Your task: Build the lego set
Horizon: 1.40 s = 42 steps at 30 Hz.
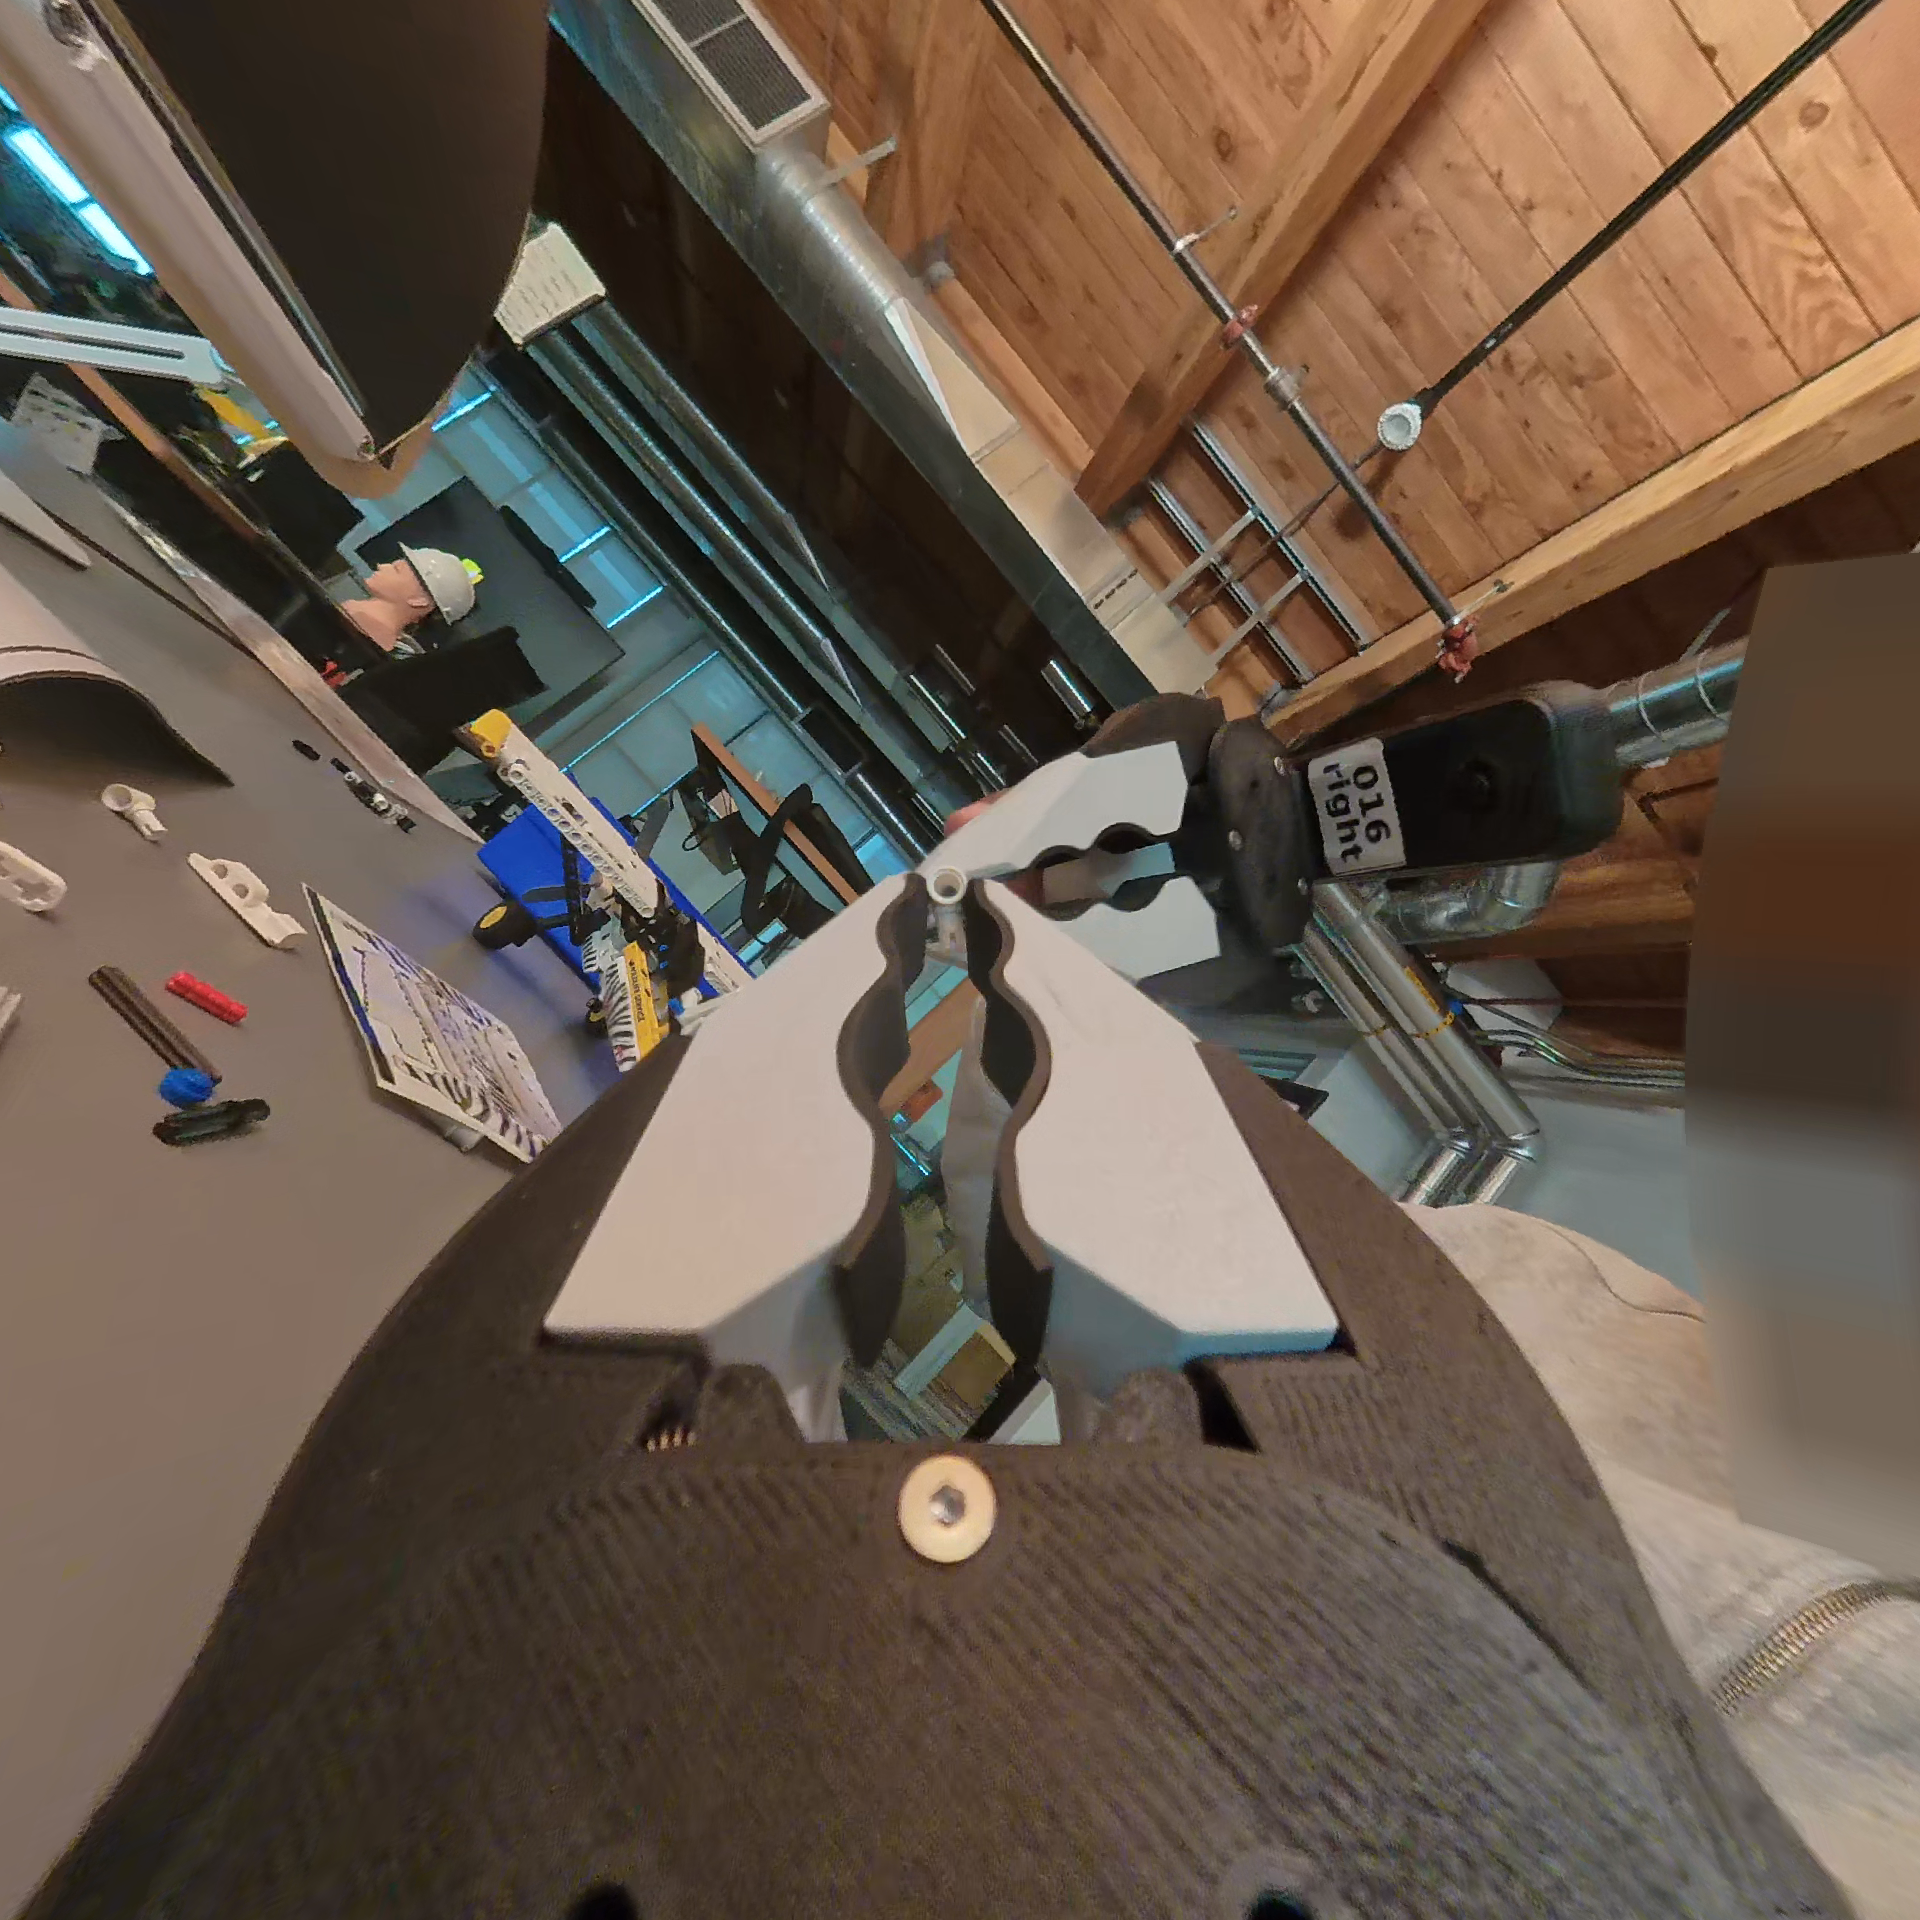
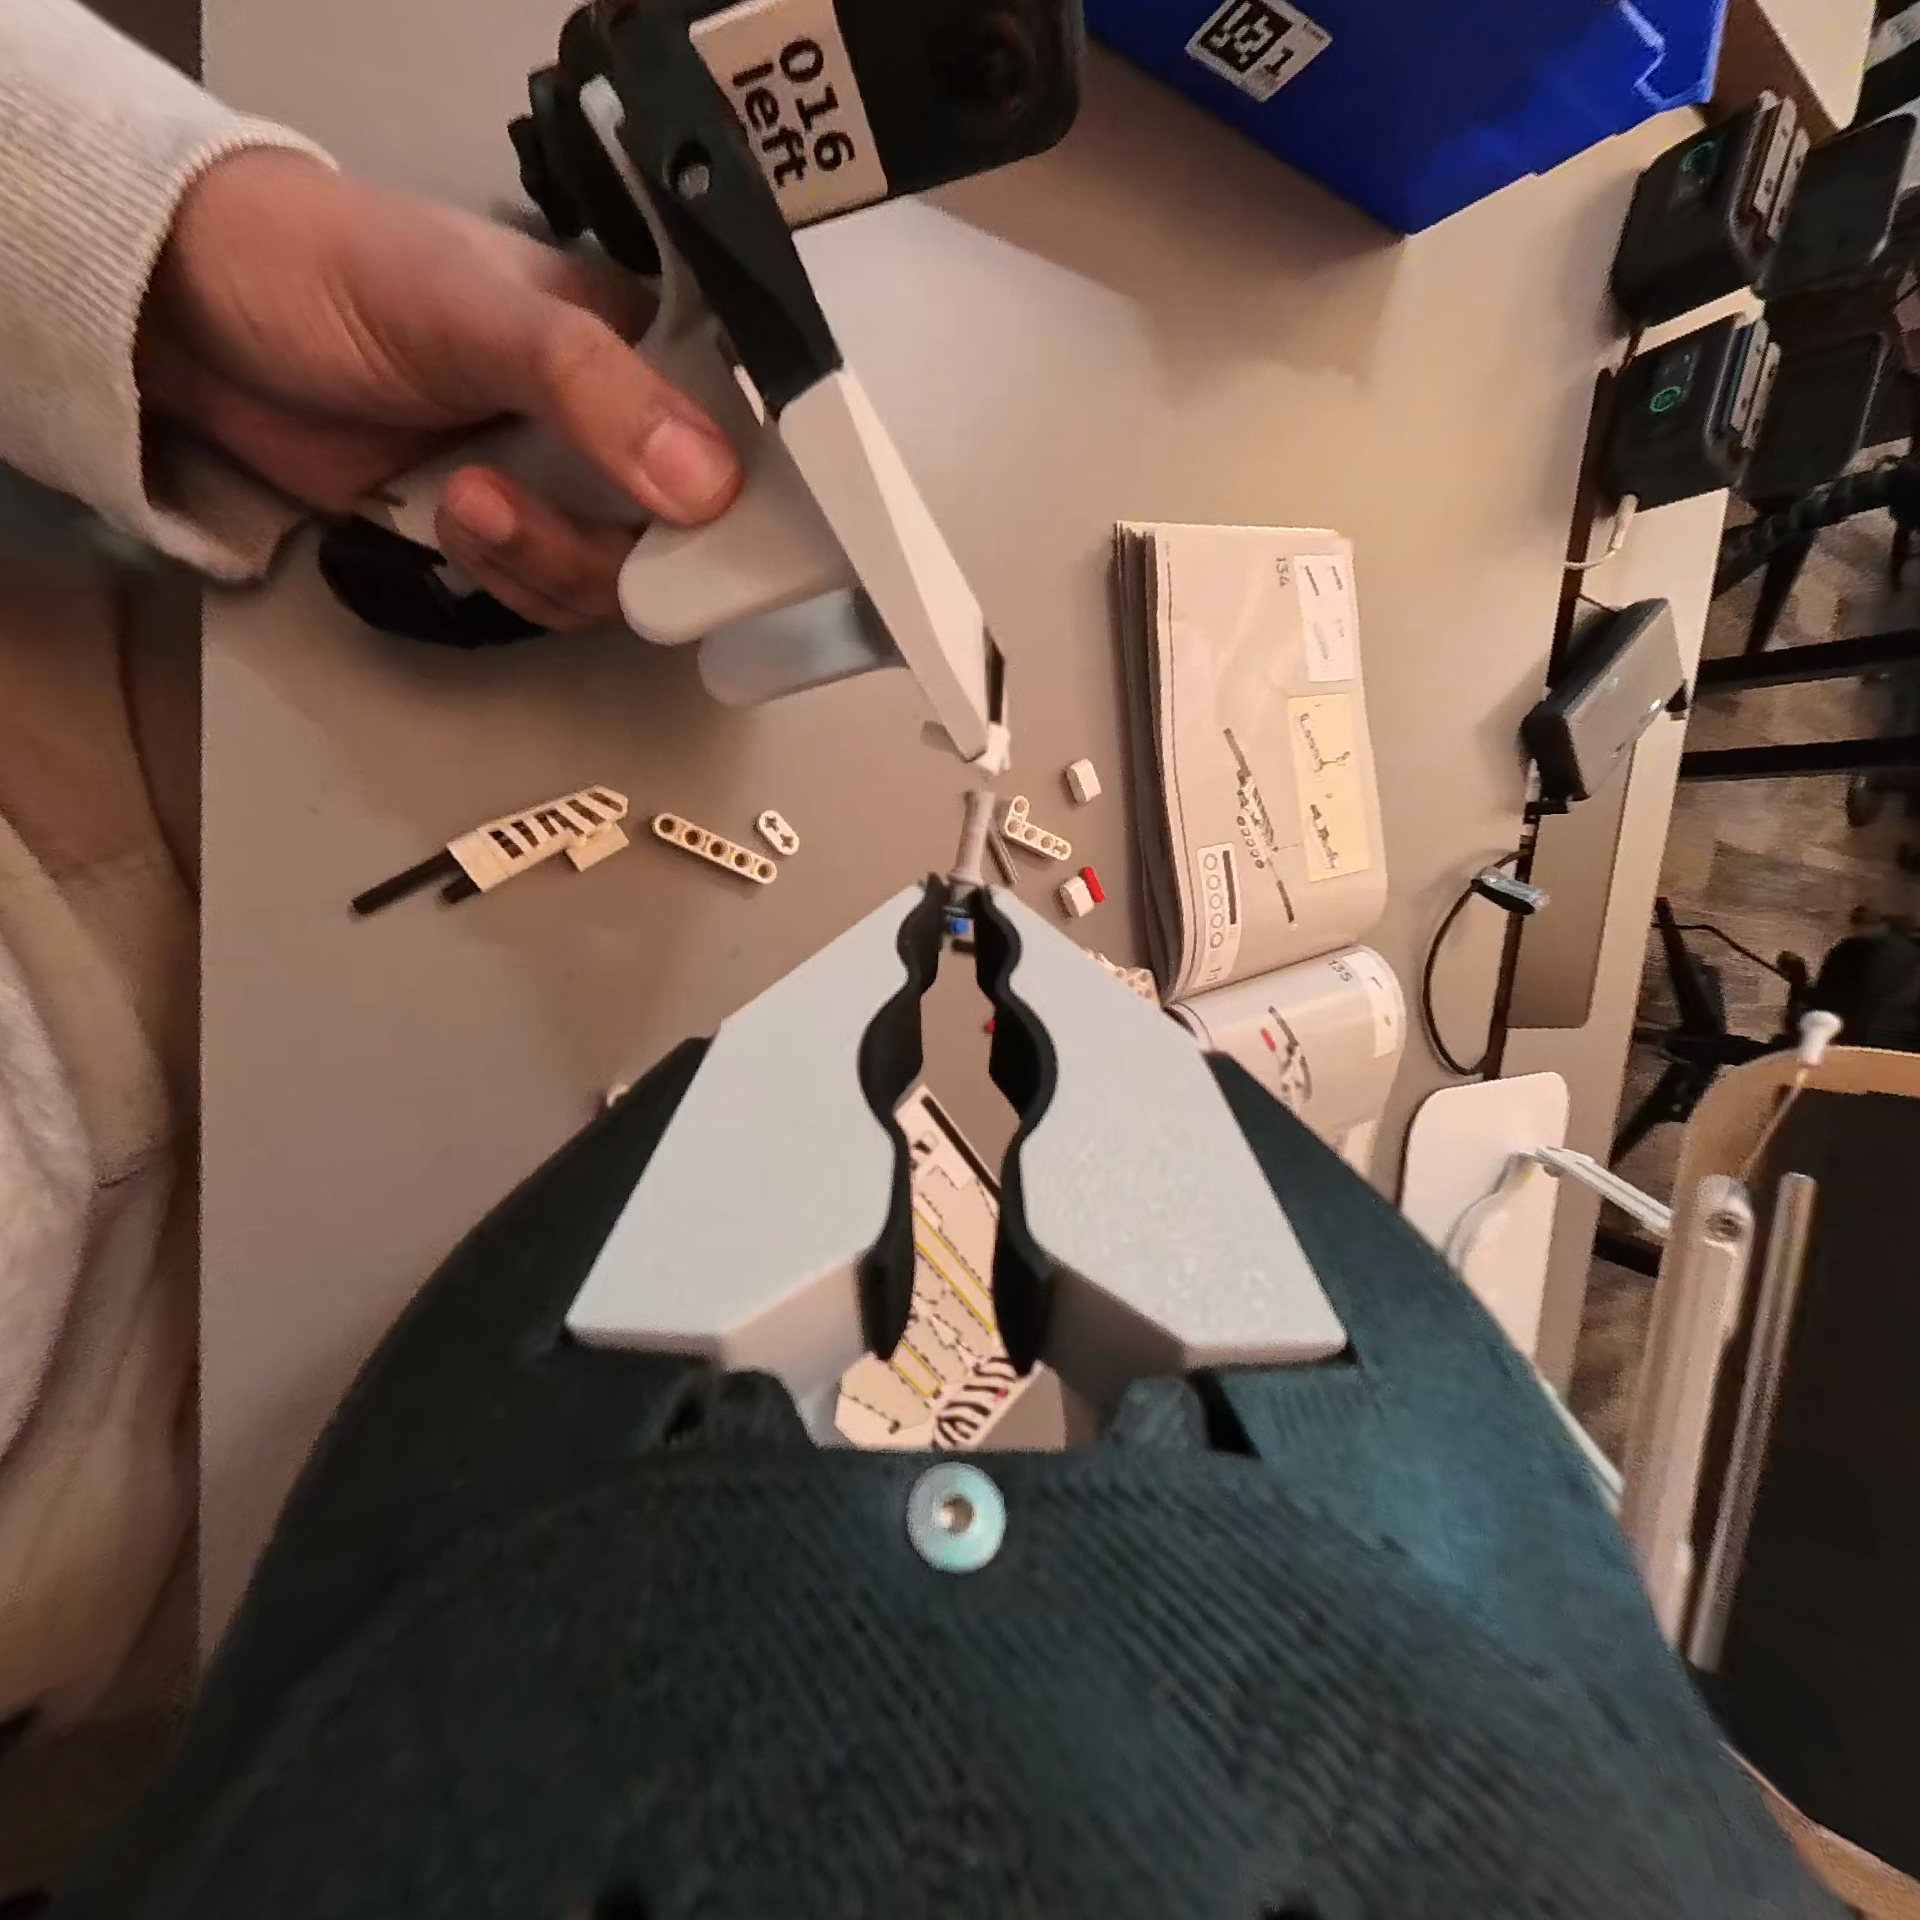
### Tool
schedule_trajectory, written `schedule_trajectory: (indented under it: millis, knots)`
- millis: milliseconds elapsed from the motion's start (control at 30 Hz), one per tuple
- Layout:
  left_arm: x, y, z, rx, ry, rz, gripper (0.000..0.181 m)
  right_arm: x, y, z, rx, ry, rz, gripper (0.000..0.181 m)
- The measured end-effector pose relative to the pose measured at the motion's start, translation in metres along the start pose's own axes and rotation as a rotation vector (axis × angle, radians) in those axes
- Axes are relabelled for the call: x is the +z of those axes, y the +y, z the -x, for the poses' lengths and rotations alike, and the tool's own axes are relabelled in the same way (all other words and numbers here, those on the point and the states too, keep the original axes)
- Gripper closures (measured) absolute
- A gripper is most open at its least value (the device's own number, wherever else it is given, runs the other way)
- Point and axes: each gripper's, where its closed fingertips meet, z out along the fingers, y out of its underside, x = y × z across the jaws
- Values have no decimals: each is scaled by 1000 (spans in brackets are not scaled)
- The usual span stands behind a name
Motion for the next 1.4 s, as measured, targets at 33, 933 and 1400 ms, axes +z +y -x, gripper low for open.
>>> schedule_trajectory:
  millis: [33,933,1400]
  knots:
    - [-1,-1,1,-4,-5,-8,176,-1,-2,0,16,-7,-9,176]
    - [-3,-4,-4,-56,55,-17,176,2,-13,2,254,-76,-179,177]
    - [-3,0,-2,-55,33,15,175,2,-16,5,708,-412,-431,178]
